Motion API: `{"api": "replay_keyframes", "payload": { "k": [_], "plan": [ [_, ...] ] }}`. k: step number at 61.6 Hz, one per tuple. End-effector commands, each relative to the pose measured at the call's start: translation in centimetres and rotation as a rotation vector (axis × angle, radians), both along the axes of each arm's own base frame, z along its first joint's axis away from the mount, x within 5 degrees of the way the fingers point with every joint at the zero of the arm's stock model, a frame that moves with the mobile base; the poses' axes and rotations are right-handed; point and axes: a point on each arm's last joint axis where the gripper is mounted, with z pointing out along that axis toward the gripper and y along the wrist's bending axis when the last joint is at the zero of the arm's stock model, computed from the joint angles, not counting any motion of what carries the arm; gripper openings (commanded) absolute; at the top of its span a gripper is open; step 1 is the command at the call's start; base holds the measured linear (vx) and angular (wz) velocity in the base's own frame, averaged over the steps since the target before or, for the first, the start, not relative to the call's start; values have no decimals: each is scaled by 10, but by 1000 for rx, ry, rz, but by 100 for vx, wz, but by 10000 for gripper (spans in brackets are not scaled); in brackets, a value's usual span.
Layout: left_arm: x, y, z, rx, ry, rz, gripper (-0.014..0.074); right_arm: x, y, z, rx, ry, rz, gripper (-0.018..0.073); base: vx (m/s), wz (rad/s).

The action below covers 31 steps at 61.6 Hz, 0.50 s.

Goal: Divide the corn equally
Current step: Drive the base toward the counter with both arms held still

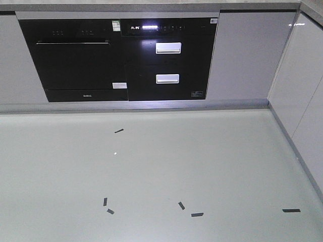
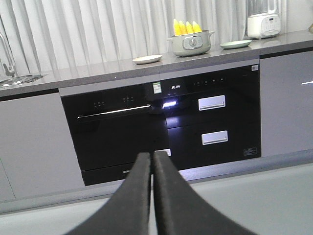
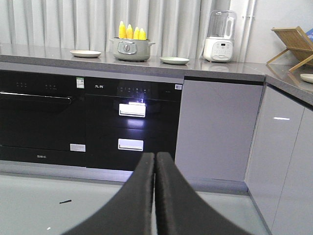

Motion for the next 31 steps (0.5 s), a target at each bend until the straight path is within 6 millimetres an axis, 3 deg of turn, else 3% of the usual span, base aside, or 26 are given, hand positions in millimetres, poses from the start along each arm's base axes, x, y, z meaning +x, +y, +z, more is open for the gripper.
{"api": "replay_keyframes", "payload": {
  "k": [1,31],
  "plan": [
    [-2,0,7,-16,-90,-4,-7,0,0,4,-10,-70,-1,-4,1,3],
    [-2,0,7,-16,-90,-4,-7,0,0,4,-10,-70,-1,-4,2,3]
  ]
}}
